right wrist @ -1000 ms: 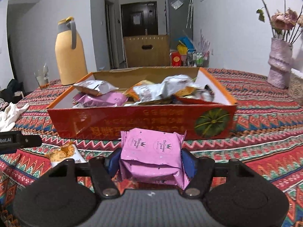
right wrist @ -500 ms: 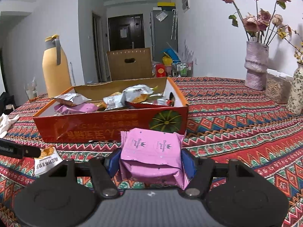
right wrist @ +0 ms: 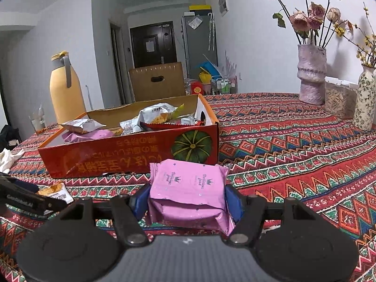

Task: Organize snacks
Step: 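Grasp the cookie wrapper with the left gripper while the right gripper holds the pink packet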

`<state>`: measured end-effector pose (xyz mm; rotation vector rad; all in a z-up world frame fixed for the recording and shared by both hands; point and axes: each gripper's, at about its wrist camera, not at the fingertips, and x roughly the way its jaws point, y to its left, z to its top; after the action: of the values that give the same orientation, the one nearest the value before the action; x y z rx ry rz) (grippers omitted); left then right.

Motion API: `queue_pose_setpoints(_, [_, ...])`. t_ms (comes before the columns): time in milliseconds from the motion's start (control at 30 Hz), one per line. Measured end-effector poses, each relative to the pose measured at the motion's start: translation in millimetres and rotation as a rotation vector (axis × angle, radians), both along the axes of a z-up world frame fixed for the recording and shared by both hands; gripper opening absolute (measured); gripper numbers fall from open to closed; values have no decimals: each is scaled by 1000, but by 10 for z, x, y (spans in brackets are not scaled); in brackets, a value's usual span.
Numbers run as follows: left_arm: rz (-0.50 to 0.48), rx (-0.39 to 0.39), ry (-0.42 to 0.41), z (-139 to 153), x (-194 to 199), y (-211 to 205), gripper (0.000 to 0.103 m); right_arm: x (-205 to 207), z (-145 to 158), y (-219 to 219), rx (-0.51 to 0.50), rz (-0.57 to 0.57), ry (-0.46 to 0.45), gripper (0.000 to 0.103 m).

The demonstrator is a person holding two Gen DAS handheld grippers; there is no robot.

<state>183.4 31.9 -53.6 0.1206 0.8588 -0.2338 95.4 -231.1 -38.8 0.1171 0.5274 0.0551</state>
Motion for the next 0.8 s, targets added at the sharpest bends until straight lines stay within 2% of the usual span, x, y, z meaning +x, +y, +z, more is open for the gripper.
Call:
queue_pose_setpoints(133, [4, 0, -17, -12, -18, -22, 102, 7, -30, -3, 8, 5, 5, 66])
queue_pose_setpoints(233, [-7, -5, -32, 4, -89, -31, 92, 2, -35, -2, 14, 6, 3, 66])
queue_pose_setpoints(300, [-8, -9, -38, 27, -145, -43, 81, -6, -42, -5, 18, 5, 2, 66])
queue_pose_setpoints(500, [15, -40, -49, 75, -272, -56, 65, -16, -46, 0, 18, 10, 0, 66])
queue_pose_setpoints(800, [43, -44, -118, 114, -492, -169, 60, -64, -44, -5, 13, 14, -3, 66])
